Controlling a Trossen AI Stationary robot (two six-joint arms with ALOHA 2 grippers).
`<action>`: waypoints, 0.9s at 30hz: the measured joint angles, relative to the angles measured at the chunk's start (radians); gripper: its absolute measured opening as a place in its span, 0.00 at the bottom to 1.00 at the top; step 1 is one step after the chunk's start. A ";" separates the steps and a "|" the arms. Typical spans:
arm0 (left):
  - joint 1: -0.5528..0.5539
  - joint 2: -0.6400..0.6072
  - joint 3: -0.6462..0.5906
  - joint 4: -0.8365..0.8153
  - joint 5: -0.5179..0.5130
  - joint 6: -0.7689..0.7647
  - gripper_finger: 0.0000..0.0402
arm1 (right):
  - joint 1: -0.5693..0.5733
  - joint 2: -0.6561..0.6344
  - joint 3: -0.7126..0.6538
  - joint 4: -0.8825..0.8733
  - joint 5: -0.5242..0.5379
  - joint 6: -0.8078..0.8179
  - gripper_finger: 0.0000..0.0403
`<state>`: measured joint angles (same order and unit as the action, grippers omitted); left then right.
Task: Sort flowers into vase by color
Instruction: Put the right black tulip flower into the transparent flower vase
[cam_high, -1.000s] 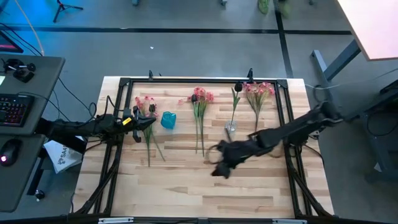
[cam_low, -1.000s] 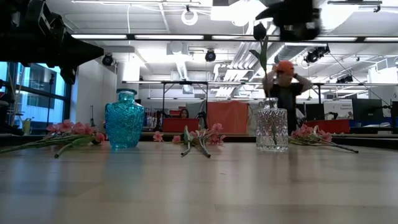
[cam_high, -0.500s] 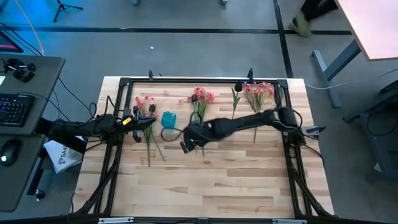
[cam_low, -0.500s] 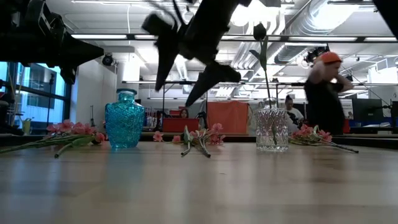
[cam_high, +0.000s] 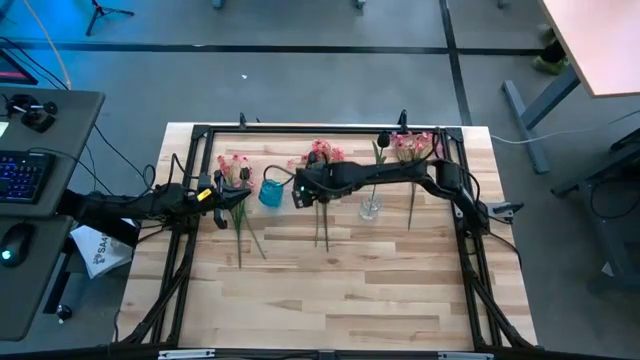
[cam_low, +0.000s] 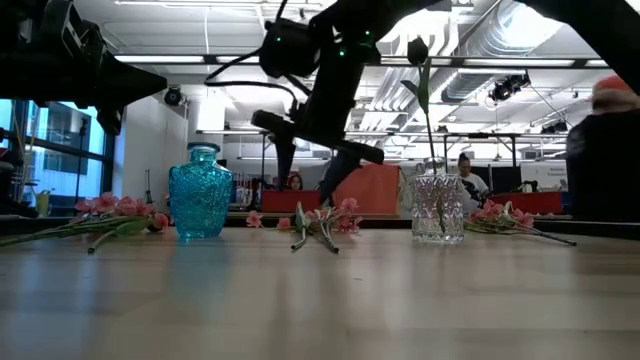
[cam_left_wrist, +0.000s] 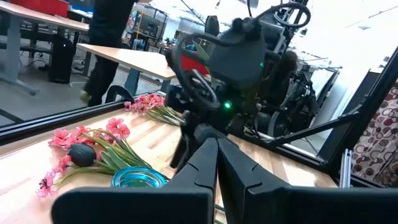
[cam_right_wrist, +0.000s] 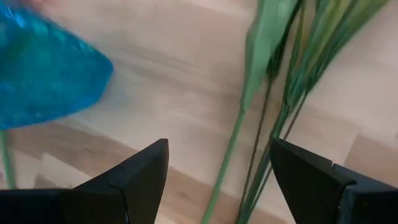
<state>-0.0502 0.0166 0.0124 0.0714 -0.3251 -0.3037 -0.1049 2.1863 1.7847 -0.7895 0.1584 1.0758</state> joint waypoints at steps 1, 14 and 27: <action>0.000 0.000 0.000 0.000 0.000 0.000 0.00 | -0.007 0.002 0.000 0.010 -0.005 -0.004 0.68; 0.000 0.000 0.000 0.000 0.000 0.000 0.00 | -0.020 0.062 0.000 0.106 0.005 -0.003 0.48; 0.000 0.000 0.000 0.000 0.000 0.000 0.00 | -0.027 0.071 0.000 0.068 0.045 -0.022 0.40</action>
<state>-0.0505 0.0169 0.0124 0.0714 -0.3248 -0.3035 -0.1324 2.2571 1.7847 -0.7214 0.2032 1.0537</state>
